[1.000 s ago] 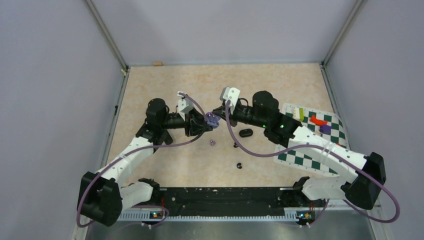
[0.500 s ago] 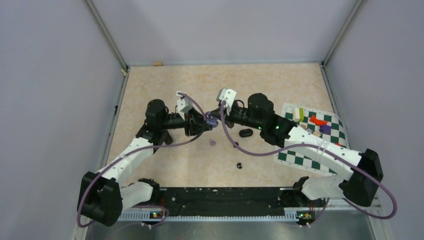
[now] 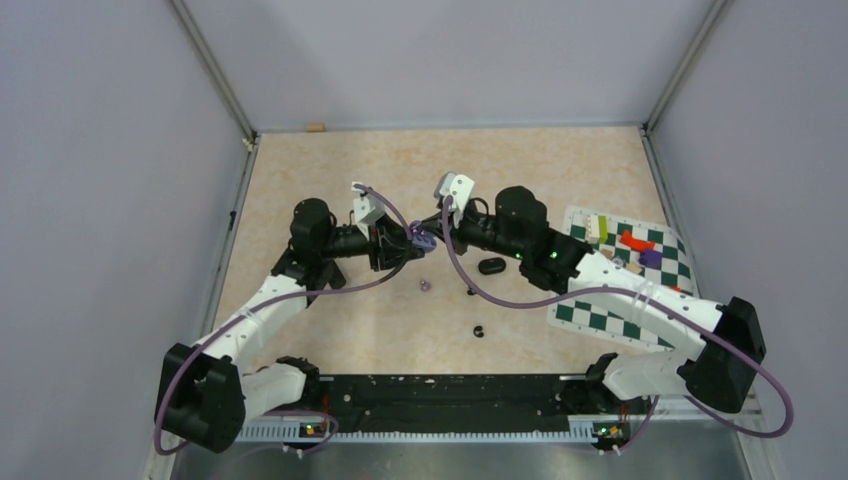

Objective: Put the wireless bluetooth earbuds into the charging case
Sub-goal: Place the earbud in the charging case.

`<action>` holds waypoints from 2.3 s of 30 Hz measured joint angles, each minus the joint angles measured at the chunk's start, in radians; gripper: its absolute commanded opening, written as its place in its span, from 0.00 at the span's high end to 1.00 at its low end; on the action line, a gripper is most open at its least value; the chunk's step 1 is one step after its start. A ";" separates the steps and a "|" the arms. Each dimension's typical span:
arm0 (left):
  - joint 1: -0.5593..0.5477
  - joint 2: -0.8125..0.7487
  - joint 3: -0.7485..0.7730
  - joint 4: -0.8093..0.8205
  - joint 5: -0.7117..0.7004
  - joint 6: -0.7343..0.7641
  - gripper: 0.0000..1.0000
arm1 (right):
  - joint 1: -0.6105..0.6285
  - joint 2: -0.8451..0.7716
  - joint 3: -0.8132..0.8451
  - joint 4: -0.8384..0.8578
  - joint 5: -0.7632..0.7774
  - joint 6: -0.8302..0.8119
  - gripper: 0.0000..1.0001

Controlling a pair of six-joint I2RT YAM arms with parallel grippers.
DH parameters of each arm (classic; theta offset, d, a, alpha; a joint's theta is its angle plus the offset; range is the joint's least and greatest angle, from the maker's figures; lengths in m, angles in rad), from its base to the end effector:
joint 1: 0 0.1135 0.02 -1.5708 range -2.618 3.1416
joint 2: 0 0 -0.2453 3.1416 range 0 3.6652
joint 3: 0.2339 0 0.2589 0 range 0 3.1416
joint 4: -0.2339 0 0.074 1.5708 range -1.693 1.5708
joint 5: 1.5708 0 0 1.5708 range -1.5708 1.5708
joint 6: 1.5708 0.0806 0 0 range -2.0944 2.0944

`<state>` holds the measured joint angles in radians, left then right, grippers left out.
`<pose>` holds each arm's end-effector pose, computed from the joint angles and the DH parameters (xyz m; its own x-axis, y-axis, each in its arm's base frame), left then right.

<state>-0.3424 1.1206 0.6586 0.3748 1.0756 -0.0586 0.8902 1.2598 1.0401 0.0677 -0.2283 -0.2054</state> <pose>0.2374 -0.1599 0.2660 -0.1396 0.0202 -0.9900 0.9787 0.1548 -0.1348 0.2089 0.2870 0.3276 0.0898 -0.2048 -0.9747 -0.8984 0.4058 -0.1681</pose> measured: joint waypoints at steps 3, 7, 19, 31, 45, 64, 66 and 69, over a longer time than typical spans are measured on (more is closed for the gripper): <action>0.000 0.000 0.000 0.000 -0.007 0.000 1.00 | 0.003 0.006 0.000 0.006 0.012 0.008 1.00; 0.004 0.000 -0.004 -0.002 -0.021 0.000 1.00 | 0.014 0.022 0.000 0.023 0.042 0.008 1.00; 0.008 0.000 -0.012 -0.016 -0.041 0.001 1.00 | 0.038 0.041 0.001 0.033 0.103 0.008 1.00; 0.013 0.000 -0.012 -0.016 -0.039 0.005 1.00 | 0.039 0.041 0.006 0.027 0.103 0.031 1.00; 0.042 -0.001 -0.037 0.071 -0.016 -0.070 1.00 | 0.036 0.035 0.009 0.030 0.068 0.125 1.00; 0.048 -0.012 -0.054 0.209 0.016 -0.149 1.00 | 0.035 0.039 0.007 0.068 0.073 0.155 1.00; 0.049 -0.012 -0.055 0.209 0.016 -0.153 1.00 | 0.035 0.039 0.007 0.067 0.069 0.153 1.00; 0.049 -0.012 -0.055 0.209 0.016 -0.152 1.00 | 0.035 0.039 0.007 0.066 0.068 0.142 1.00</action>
<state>-0.2932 1.1084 0.6037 0.5838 1.0916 -0.2108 0.9257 1.2991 1.0470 0.1341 -0.1604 -0.0635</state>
